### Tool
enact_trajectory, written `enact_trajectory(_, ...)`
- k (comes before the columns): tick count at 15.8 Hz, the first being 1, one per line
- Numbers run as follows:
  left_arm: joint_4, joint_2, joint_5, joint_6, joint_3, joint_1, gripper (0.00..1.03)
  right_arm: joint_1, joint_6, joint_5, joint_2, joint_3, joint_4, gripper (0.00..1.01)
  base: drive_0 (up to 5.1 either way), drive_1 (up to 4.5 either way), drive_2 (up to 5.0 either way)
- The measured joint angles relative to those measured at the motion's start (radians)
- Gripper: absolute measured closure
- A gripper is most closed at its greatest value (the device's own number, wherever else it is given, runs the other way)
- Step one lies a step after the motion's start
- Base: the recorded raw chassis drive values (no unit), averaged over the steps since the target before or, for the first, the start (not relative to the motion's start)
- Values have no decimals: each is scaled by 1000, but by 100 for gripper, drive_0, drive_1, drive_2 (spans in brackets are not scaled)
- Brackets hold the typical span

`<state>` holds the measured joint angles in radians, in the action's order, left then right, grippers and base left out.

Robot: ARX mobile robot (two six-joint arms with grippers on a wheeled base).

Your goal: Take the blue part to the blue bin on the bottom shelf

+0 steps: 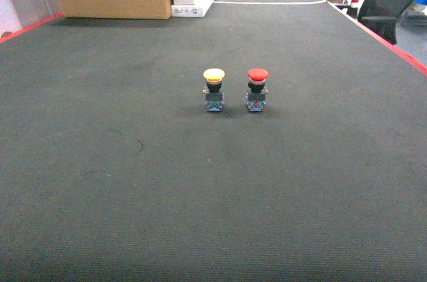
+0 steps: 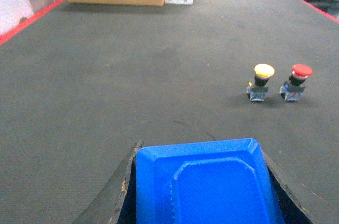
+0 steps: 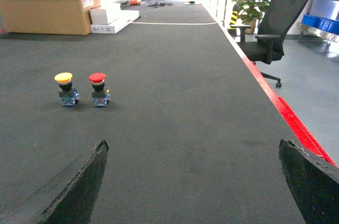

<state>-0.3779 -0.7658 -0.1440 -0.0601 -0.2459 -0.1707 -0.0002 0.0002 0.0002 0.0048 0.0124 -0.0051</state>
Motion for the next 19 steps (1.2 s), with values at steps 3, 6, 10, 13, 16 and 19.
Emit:
enact_trajectory(3, 334, 390, -142, -13, 21, -135, 58, 0, 0, 0, 0, 0, 0, 3, 0, 0, 0)
enact_trajectory(6, 491, 571, -228, -24, 26, -137, 58, 0, 0, 0, 0, 0, 0, 3, 0, 0, 0)
enact_trajectory(10, 493, 571, -226, -27, 35, -138, 58, 0, 0, 0, 0, 0, 0, 3, 0, 0, 0)
enact_trajectory(13, 493, 571, -226, -27, 35, -138, 58, 0, 0, 0, 0, 0, 0, 3, 0, 0, 0)
enact_trajectory(16, 492, 571, -226, -27, 35, -138, 58, 0, 0, 0, 0, 0, -1, 3, -2, -137, 134)
enact_trajectory(19, 493, 568, -226, -27, 35, -138, 58, 0, 0, 0, 0, 0, 2, 3, -10, -424, 405)
